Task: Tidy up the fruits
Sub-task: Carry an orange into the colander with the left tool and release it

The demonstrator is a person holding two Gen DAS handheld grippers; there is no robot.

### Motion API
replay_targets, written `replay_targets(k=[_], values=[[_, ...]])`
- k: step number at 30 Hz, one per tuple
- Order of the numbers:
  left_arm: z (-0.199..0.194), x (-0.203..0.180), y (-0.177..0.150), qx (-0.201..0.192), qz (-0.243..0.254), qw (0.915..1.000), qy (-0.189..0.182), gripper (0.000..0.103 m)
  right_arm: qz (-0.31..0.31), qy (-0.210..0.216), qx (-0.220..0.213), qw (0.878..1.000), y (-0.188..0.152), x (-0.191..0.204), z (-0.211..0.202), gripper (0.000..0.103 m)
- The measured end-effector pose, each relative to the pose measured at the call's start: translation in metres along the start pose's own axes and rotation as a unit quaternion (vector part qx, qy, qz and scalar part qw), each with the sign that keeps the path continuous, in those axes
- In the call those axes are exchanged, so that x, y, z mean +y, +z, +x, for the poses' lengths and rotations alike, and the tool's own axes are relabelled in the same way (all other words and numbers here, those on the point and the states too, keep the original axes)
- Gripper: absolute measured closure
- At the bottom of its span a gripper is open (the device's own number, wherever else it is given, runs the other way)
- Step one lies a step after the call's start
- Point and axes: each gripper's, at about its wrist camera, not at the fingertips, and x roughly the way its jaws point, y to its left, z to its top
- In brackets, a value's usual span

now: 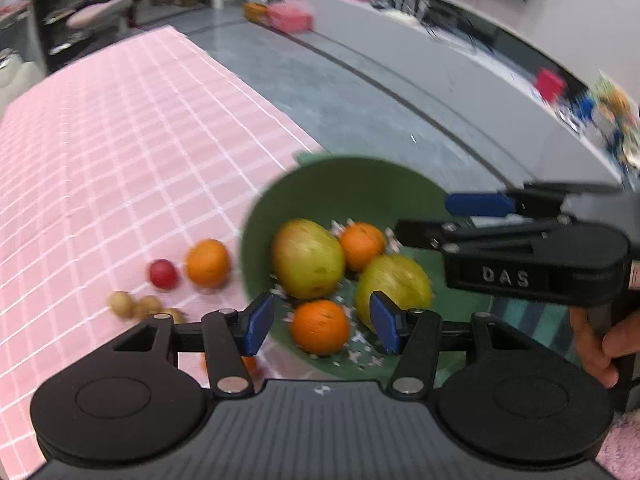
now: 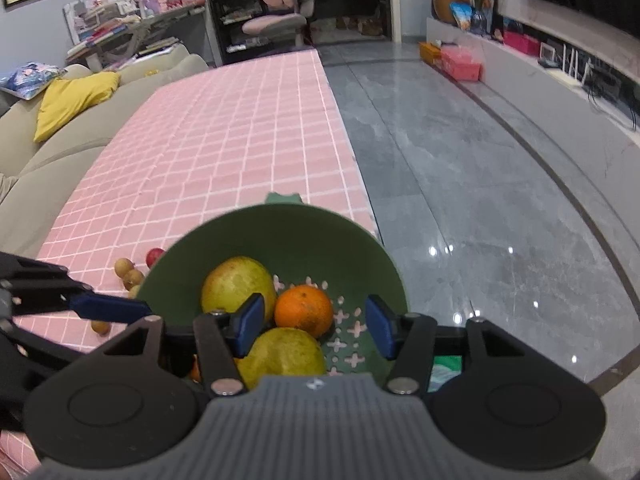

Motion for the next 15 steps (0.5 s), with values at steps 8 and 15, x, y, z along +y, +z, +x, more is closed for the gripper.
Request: replay_targets(k=[8,15], values=[[-0.044,0.042,-0.015,-0.074,-0.091,0.992,0.048,0.038,-0.019,0.021,-0.032,0.999,0.001,0.03,-0.016,0.049],[-0.061,0.067,-0.04,-0.069,-0.111,0.9888,0.072,0.038,-0.077,0.056,-0.047,0.994,-0.005,0.069,-0.024,0.05]])
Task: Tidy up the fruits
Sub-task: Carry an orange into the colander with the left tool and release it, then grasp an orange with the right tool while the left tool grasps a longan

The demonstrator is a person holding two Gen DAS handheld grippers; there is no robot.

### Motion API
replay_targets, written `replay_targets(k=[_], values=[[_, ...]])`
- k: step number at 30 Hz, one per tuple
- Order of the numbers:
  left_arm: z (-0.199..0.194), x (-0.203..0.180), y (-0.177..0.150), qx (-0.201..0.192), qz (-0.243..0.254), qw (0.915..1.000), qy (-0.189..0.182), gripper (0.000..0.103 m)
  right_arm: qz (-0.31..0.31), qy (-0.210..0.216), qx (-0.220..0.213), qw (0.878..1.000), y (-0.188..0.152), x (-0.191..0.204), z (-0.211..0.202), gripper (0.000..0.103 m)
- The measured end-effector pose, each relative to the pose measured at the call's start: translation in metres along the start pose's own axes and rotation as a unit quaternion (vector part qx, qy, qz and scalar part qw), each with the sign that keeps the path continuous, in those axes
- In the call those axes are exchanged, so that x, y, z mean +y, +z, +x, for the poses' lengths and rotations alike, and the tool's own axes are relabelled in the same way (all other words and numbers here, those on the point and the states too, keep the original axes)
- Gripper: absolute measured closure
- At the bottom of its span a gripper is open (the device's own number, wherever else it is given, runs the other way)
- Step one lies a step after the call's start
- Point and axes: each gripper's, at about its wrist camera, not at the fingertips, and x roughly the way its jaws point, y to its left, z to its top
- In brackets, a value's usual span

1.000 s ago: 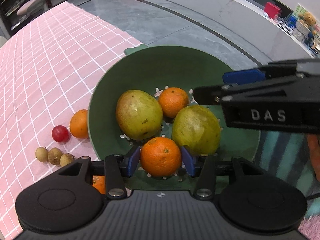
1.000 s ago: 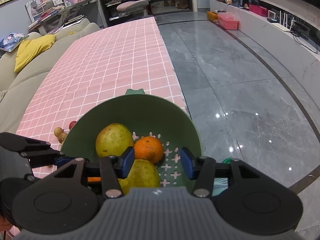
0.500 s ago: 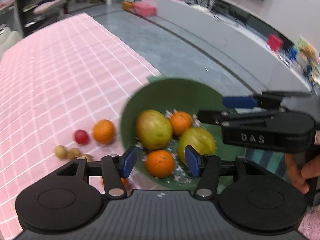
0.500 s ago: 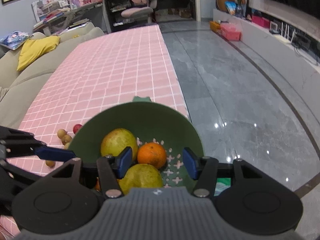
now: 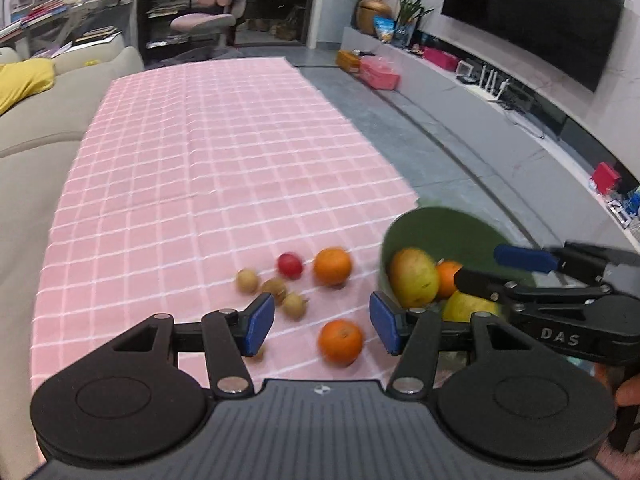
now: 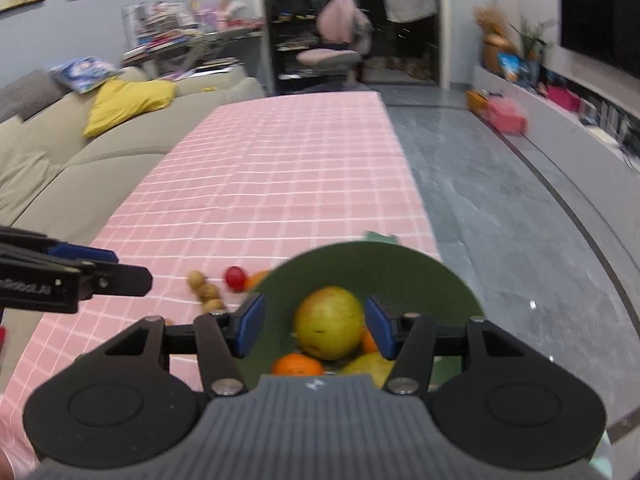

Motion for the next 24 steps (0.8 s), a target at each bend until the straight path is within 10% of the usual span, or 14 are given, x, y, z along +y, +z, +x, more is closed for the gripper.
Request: replay_targets(k=[11,24], values=[[-0.013,0.028,-0.037,0.031,-0.017,0.9988,0.032,0.046,-0.135,0.071,0.024,0.988,-0.014,0.07,0.007,0.058],[0.008,0.034,-0.04,0.044,0.0,0.9988,0.022,0.052,-0.283,0.045,0.072,0.955,-0.034,0.111,0.037,0.068]])
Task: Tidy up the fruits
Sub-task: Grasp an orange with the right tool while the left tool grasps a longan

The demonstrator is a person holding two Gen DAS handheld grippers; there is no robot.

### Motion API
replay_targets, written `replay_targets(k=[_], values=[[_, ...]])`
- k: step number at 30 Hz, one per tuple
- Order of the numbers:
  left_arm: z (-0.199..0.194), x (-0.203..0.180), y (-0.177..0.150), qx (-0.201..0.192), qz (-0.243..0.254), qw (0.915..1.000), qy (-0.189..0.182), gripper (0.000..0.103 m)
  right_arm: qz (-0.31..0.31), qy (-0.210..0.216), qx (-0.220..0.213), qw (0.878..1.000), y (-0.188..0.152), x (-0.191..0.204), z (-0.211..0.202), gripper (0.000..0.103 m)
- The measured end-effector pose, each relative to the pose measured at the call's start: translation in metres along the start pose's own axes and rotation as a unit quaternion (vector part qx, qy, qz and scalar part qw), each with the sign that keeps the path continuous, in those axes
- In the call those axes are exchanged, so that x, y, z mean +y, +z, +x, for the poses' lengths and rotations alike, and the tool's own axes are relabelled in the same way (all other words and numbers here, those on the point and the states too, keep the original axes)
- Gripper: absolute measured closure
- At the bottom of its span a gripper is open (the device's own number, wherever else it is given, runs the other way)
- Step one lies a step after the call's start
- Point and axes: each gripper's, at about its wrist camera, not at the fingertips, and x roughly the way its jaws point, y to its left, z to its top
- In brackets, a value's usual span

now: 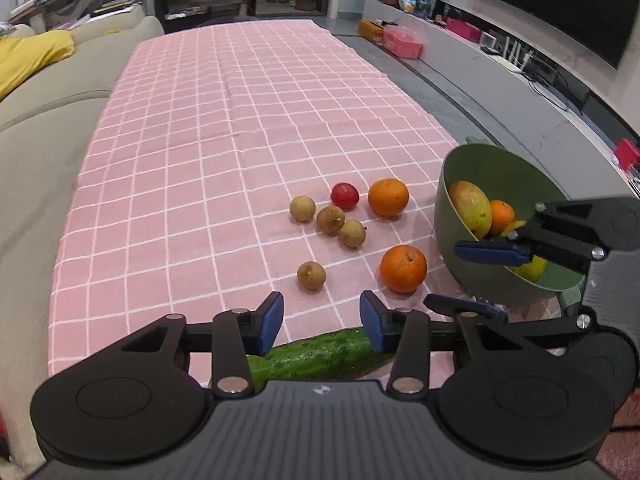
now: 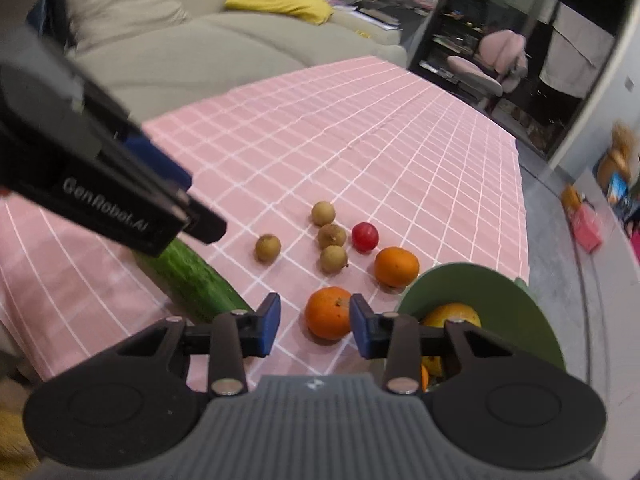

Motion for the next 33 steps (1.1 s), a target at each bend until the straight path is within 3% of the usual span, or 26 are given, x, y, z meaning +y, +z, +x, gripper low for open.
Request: replay_targets(k=[6,15,22,33], values=[[0.015,0.007,0.005,0.006,-0.001,0.9998,-0.02,0.053,-0.061,0.032,0.03,0.997,0.017,-0.015,0.014,0.069],[0.046,0.013,0.005,0.033,-0.01,0.999,-0.03,0.053,-0.152,0.119,0.09,0.977,0.039,-0.033,0.045,0.067],[0.062,0.025,0.003,0.026,-0.05,0.9978,-0.034,0.058,-0.216,0.136,0.117,0.96,0.038,-0.031,0.065,0.065],[0.084,0.023,0.01,0.04,-0.061,0.9967,-0.035,0.063,-0.248,0.159,0.145,0.945,0.038,-0.036,0.084,0.06]])
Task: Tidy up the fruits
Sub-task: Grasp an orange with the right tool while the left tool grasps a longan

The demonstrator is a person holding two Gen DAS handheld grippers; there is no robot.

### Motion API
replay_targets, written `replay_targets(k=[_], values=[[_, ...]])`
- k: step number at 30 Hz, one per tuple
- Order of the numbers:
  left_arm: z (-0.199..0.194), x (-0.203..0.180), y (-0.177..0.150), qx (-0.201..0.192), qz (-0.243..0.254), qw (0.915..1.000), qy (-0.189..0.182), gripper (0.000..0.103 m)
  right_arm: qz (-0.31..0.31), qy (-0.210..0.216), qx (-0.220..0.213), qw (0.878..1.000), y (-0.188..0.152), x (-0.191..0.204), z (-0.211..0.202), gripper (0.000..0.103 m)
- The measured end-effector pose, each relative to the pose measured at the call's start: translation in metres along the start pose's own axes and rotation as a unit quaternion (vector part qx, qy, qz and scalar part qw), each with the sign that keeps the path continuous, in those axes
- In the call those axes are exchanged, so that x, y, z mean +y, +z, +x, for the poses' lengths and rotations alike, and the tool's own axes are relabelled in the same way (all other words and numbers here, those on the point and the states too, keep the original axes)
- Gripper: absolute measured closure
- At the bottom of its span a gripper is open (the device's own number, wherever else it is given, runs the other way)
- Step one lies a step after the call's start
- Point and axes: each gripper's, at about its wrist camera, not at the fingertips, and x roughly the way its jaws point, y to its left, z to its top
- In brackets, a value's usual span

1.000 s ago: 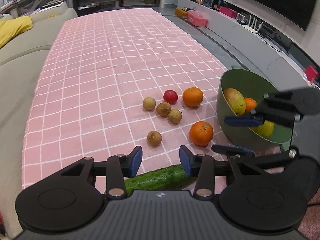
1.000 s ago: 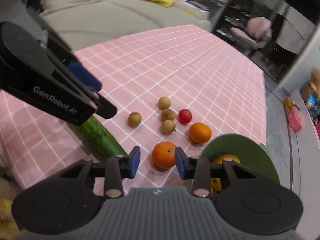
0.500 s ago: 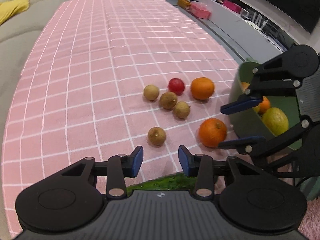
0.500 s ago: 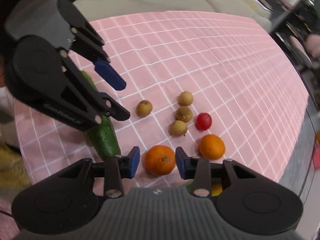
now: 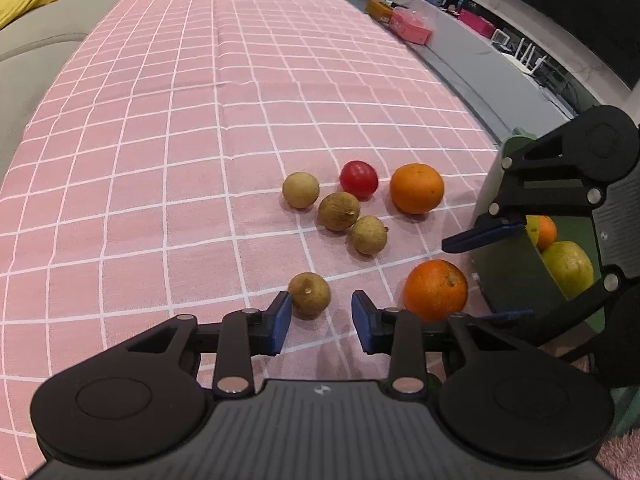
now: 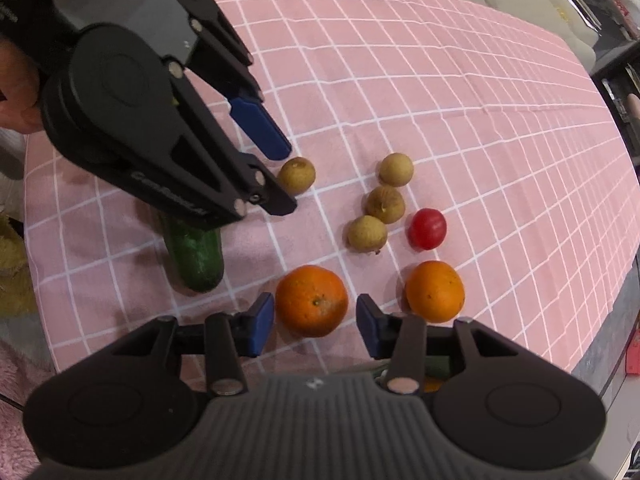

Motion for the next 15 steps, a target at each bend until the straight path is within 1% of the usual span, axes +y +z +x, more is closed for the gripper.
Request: replay_targets(k=[5,9,12,15], values=[[0.0031,0.0046,0.0022,0.002,-0.018,0.9998,-0.006,0.066,0.001,0.008,-0.003,1.0,-0.0012,-0.0019,0.0072,0.06],[0.0052,0.0072,0.002,0.005,-0.03,0.9995,0.004,0.072,0.006,0.008,-0.009,1.0,-0.0032,-0.0008,0.0089,0.06],[0.0034,0.009,0.0035,0.007,-0.041,0.9991,0.002,0.077,0.012,0.006,-0.014,1.0,-0.0038,-0.0013,0.0084,0.062],[-0.0007,0.0083,0.0044,0.004,-0.037,0.9993,0.009,0.077,0.015,0.005,-0.02,1.0,-0.0044,-0.001,0.0065,0.063]])
